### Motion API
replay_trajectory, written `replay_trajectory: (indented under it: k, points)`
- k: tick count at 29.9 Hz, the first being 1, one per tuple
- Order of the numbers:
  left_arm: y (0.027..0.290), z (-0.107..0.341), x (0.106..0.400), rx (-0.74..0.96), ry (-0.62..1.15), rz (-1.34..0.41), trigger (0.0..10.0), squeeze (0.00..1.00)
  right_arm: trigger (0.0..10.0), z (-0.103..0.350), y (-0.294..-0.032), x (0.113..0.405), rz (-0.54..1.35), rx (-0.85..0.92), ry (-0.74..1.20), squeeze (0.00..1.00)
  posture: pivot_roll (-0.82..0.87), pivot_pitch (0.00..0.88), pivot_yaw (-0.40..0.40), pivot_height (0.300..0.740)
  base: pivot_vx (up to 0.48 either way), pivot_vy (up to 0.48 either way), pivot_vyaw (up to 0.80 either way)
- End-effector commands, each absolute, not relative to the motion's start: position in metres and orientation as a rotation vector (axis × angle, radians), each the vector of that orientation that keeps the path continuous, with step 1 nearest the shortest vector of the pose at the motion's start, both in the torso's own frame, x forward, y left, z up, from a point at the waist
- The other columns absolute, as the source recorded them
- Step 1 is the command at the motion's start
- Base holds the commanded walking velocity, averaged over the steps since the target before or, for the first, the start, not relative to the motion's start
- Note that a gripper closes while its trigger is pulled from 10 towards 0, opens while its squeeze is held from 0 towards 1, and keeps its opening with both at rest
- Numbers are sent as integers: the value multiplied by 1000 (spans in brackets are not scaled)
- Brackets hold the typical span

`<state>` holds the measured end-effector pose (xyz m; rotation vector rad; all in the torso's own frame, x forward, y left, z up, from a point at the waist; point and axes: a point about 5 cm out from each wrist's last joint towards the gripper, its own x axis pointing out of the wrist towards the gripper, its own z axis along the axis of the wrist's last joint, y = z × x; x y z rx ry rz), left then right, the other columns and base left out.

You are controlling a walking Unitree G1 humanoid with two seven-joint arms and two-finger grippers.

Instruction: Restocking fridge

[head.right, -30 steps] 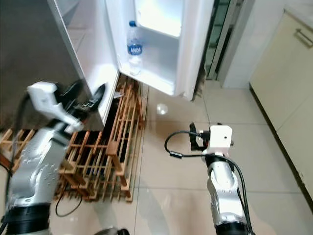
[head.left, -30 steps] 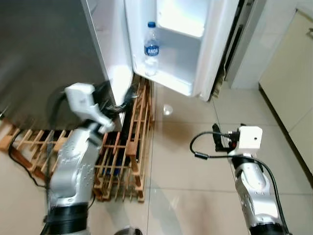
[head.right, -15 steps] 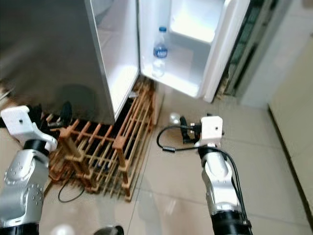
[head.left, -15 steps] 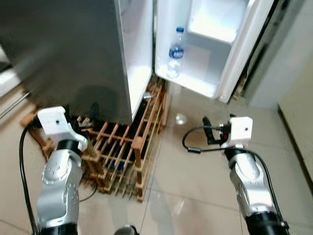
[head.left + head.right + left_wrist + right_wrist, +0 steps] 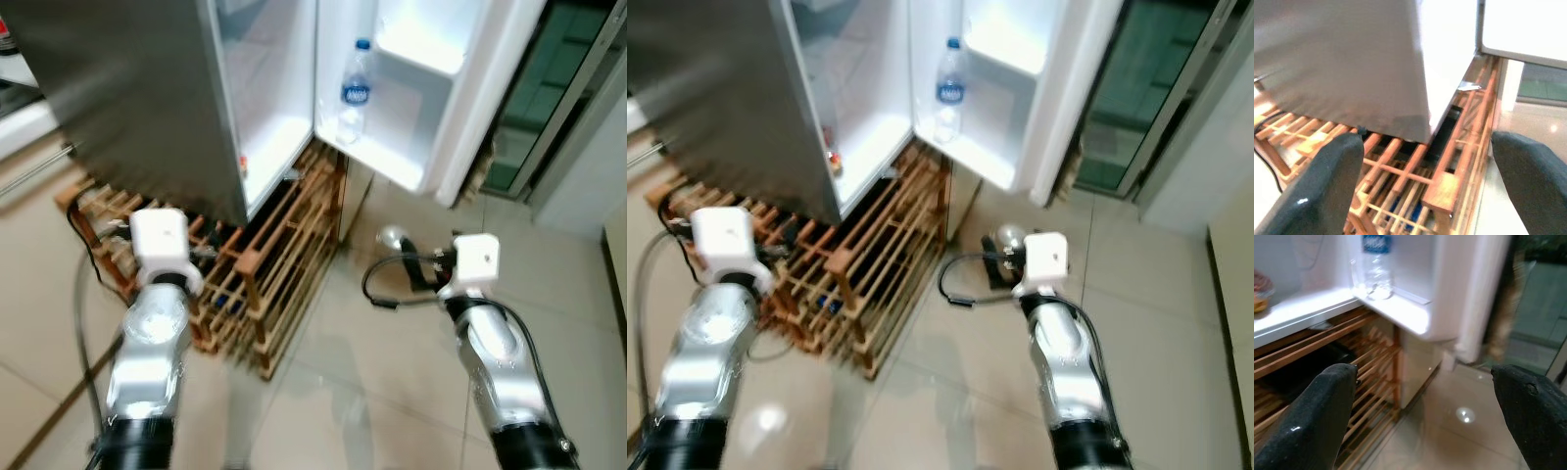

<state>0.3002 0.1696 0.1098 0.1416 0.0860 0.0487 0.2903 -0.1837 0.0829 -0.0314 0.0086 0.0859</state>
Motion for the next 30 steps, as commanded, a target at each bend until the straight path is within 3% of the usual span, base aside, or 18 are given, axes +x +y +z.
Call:
replay_trajectory:
  k: [1, 8, 15, 24, 30]
  points:
    - [178, 114, 302, 159, 59, 81, 10000, 0, 10000, 86, -175, 292, 110, -12, -7, 0, -32, 0, 29, 740, 0, 0, 413]
    - [169, 124, 305, 117, -7, 64, 10000, 0, 10000, 87, -169, 289, 124, 8, -16, 0, -44, 0, 41, 740, 0, 0, 347]
    - [179, 118, 307, 90, 26, 153, 10000, 0, 10000, 82, -172, 289, 86, 33, 12, 0, -45, 0, 38, 740, 366, -286, 0]
    - [173, 117, 309, 103, 27, 127, 10000, 0, 10000, 86, -175, 290, 89, 4, -1, 0, -42, 0, 39, 740, 405, -251, 237]
    - [175, 116, 308, 124, 24, 116, 10000, 0, 10000, 85, -171, 289, 106, 8, -2, 0, -35, 0, 39, 740, 0, 0, 479]
